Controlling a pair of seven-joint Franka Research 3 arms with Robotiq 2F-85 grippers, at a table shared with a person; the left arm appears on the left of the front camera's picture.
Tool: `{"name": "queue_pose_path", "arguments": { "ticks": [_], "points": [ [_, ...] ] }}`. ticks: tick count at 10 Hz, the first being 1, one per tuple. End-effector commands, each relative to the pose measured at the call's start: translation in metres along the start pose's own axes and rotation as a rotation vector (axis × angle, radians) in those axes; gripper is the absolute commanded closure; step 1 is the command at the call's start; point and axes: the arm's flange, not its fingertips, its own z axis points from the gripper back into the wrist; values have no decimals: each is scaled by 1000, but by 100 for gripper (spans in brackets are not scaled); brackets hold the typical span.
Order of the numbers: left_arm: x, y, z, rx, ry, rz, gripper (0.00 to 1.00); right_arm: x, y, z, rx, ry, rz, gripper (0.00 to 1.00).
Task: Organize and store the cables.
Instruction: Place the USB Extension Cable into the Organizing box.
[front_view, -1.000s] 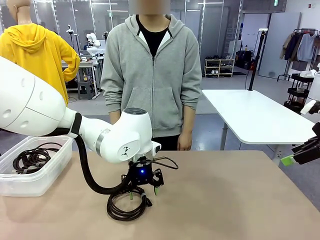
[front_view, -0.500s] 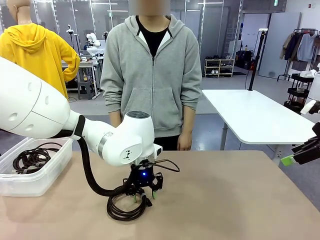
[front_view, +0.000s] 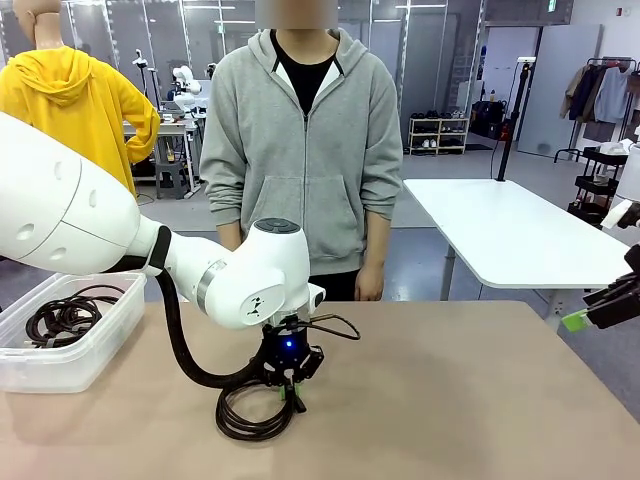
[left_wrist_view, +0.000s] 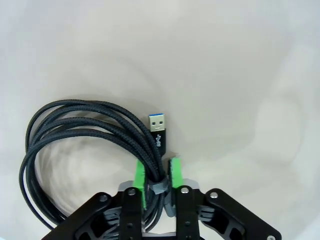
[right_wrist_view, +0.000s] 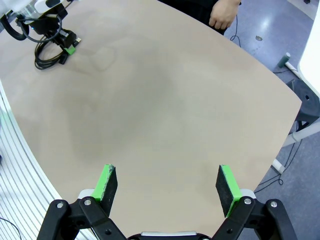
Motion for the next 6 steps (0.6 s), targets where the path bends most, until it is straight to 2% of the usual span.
{"name": "queue_pose_path", "arguments": {
  "ticks": [1, 3, 6],
  "points": [
    [-3, -3, -1, 12, -28, 15, 100, 0, 0, 2, -1, 14, -2, 0],
    [-4, 1, 16, 17, -44, 9, 100, 0, 0, 2, -1, 14, -2, 0],
    [-12, 10, 80, 61, -130, -74, 100, 0, 0, 2, -1, 14, -2, 0]
  ]
}}
